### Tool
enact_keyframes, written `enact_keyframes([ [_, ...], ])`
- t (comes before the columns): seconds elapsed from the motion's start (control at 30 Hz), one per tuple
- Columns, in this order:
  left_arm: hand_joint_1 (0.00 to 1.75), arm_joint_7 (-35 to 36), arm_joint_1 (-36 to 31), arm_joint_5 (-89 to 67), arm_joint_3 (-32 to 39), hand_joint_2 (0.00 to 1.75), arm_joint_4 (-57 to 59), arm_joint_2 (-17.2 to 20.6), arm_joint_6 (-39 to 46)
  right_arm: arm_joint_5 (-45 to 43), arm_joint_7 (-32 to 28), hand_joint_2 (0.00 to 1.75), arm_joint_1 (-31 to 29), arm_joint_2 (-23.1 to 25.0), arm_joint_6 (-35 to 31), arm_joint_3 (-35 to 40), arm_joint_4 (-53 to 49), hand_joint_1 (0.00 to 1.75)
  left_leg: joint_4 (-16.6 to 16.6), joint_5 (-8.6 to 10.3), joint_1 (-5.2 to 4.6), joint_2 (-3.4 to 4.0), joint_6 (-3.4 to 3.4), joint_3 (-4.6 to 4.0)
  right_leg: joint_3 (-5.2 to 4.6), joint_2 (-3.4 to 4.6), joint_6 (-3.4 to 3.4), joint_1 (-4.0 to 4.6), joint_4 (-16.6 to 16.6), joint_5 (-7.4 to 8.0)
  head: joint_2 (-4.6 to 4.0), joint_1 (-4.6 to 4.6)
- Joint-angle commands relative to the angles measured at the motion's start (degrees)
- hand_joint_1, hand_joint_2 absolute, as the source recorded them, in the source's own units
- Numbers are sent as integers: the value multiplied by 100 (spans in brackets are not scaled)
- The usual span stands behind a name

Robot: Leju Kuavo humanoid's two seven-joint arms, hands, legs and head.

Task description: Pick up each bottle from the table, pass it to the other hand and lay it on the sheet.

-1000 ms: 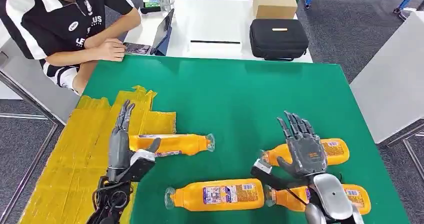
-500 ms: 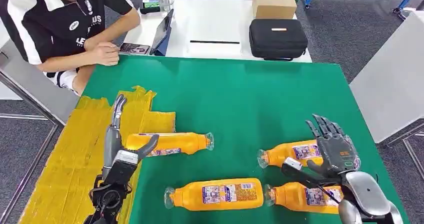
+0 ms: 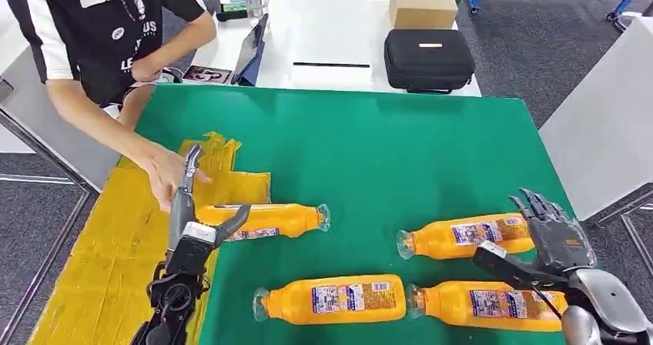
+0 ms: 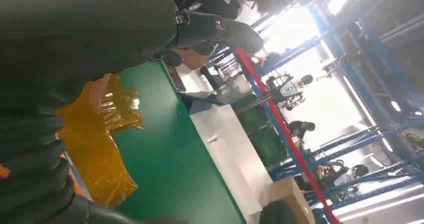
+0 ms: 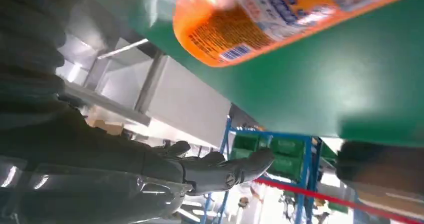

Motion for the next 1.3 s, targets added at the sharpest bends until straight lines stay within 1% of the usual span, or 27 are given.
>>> enact_keyframes([
  [0.03, 0, 3, -318, 81, -196, 175, 669, 25, -25, -19, -53, 175, -240, 106, 141, -200, 953, 0, -8, -16, 14, 1, -25, 46, 51, -9, -9, 15, -16, -13, 0, 0],
  [0.13, 0, 1, -331, 89, -241, 175, 720, 47, -22, 24, -20, 175, -329, 114, 169, -168, 1130, 0, -8, -7, 7, 4, -16, 29, 31, -8, -5, 8, -11, -7, 0, 2],
  [0.17, 0, 0, -335, 92, -258, 175, 731, 48, -18, 24, -19, 175, -375, 113, 179, -162, 1225, 0, -6, -14, 12, 2, -24, 42, 46, -10, -8, 12, -12, -13, 0, 0],
  [0.23, 0, -3, -357, 93, -288, 175, 756, 44, -17, 18, -36, 175, -490, 112, 196, -125, 1483, 0, -6, -6, 8, 8, -13, 21, 24, 0, -5, 8, -11, -2, 0, 2],
  [0.3, 0, -3, -370, 97, -303, 175, 767, 42, 1, 55, -18, 175, -580, 126, 104, -96, 1670, 0, -6, -11, 12, 11, -19, 35, 38, -2, -6, 12, -14, -6, 0, 2],
  [0.33, 0, -3, -370, 97, -303, 175, 767, 42, 1, 55, -18, 175, -580, 126, 104, -96, 1670, 0, -6, -5, 9, 8, -13, 20, 23, -1, -5, 9, -13, -1, 0, 2],
  [0.37, 0, -3, -370, 97, -303, 175, 767, 42, 1, 55, -18, 175, -580, 126, 104, -96, 1670, 0, -7, -10, 10, 9, -20, 34, 36, -3, -7, 10, -13, -7, 0, 0],
  [0.4, 0, -3, -370, 97, -303, 175, 767, 42, 1, 55, -18, 175, -580, 126, 104, -96, 1670, 0, -5, -8, 9, 7, -16, 25, 27, -3, -6, 9, -10, -5, 0, 0],
  [0.5, 0, 45, -418, 125, -321, 175, 841, 53, 54, 42, -17, 175, -730, 263, 145, 57, 2018, 0, -6, -8, 10, 6, -18, 27, 29, -3, -7, 9, -11, -6, 0, 2],
  [0.53, 0, 47, -440, 131, -321, 175, 905, 51, 66, 103, 53, 175, -846, 321, 99, 141, 2237, 0, -7, -15, 15, 14, -25, 42, 44, 2, -10, 15, -15, -9, 0, 0],
  [0.57, 0, 36, -451, 136, -322, 175, 951, 46, 81, 138, 77, 175, -928, 370, 29, 196, 2365, 0, -8, -9, 12, 13, -17, 29, 31, 4, -7, 12, -15, -3, 0, 0],
  [0.6, 0, 17, -472, 143, -327, 175, 988, 48, 93, 181, 56, 175, -1027, 405, -80, 279, 2554, 0, -11, -16, 17, 22, -26, 50, 51, 10, -10, 17, -19, -7, 0, 0],
  [0.63, 0, 6, -493, 155, -330, 175, 1005, 50, 96, 204, 19, 175, -1134, 428, -174, 367, 2712, 0, -10, -9, 13, 22, -18, 34, 35, 12, -7, 13, -18, 0, 0, 2],
  [0.67, 0, 6, -517, 165, -326, 175, 998, 54, 90, 219, -8, 175, -1224, 457, -236, 450, 2795, 0, -12, -15, 17, 29, -26, 50, 49, 16, -10, 17, -21, -3, 0, 0],
  [0.73, 0, 33, -524, 192, -303, 175, 972, 71, 72, 235, -64, 175, -1359, 517, -392, 603, 2876, 0, -8, -11, 14, 28, -22, 36, 35, 16, -8, 14, -15, 0, 0, 0],
  [0.87, 0, 49, -466, 212, -267, 175, 963, 79, 97, 283, -79, 175, -1419, 619, -418, 745, 2877, 0, -7, -7, 11, 25, -18, 29, 27, 12, -7, 12, -11, 0, 0, 2],
  [0.93, 0, 45, -454, 217, -268, 175, 964, 85, 104, 294, -75, 175, -1433, 629, -418, 785, 2890, 0, -9, -15, 15, 32, -27, 47, 42, 17, -11, 15, -12, -6, 0, 0],
  [0.97, 0, 42, -442, 219, -265, 175, 967, 86, 112, 301, -66, 175, -1435, 643, -429, 800, 2889, 0, -8, -9, 12, 23, -20, 33, 31, 11, -8, 12, -10, -4, 0, 0],
  [1.0, 0, 42, -442, 219, -265, 175, 967, 86, 112, 301, -66, 175, -1435, 643, -429, 800, 2889, 0, -7, -18, 16, 29, -27, 49, 46, 14, -11, 17, -10, -11, 0, 2],
  [1.03, 0, 41, -442, 220, -266, 175, 968, 85, 112, 301, -66, 175, -1427, 630, -428, 794, 2894, 0, -7, -9, 11, 20, -18, 31, 30, 8, -7, 12, -9, -5, 0, 0],
  [1.07, 0, 34, -433, 227, -257, 175, 974, 83, 135, 304, -82, 175, -1449, 621, -410, 851, 2917, 0, -7, -13, 13, 22, -23, 42, 40, 9, -8, 14, -9, -9, 0, 0],
  [1.1, 0, 35, -427, 233, -254, 175, 975, 83, 143, 310, -90, 175, -1474, 631, -402, 879, 2942, 0, -7, -6, 10, 15, -15, 28, 28, 4, -5, 11, -8, -4, 0, 0],
  [1.13, 0, 36, -420, 243, -245, 175, 987, 81, 161, 354, -101, 175, -1562, 644, -408, 975, 3053, 0, -7, -14, 14, 21, -23, 45, 44, 7, -8, 15, -10, -10, 0, 0],
  [1.17, 0, 37, -421, 253, -240, 175, 998, 77, 170, 386, -90, 175, -1637, 663, -420, 1034, 3147, 0, -6, -6, 10, 20, -15, 28, 27, 9, -5, 11, -8, -2, 0, 2],
  [1.23, 0, 36, -408, 274, -226, 175, 1016, 74, 183, 448, -93, 175, -1778, 689, -489, 1166, 3396, 0, -6, -15, 14, 34, -25, 47, 43, 19, -8, 15, -10, -6, 0, 2],
  [1.27, 0, 36, -407, 278, -223, 175, 1018, 72, 182, 440, -93, 175, -1812, 702, -470, 1184, 3443, 0, -7, -8, 13, 30, -18, 31, 30, 18, -6, 13, -11, 1, 0, 2],
  [1.3, 0, 36, -415, 283, -222, 175, 1022, 67, 175, 488, -88, 175, -1927, 690, -476, 1267, 3607, 0, -7, -13, 15, 33, -24, 44, 42, 18, -9, 15, -12, -4, 0, 2],
])
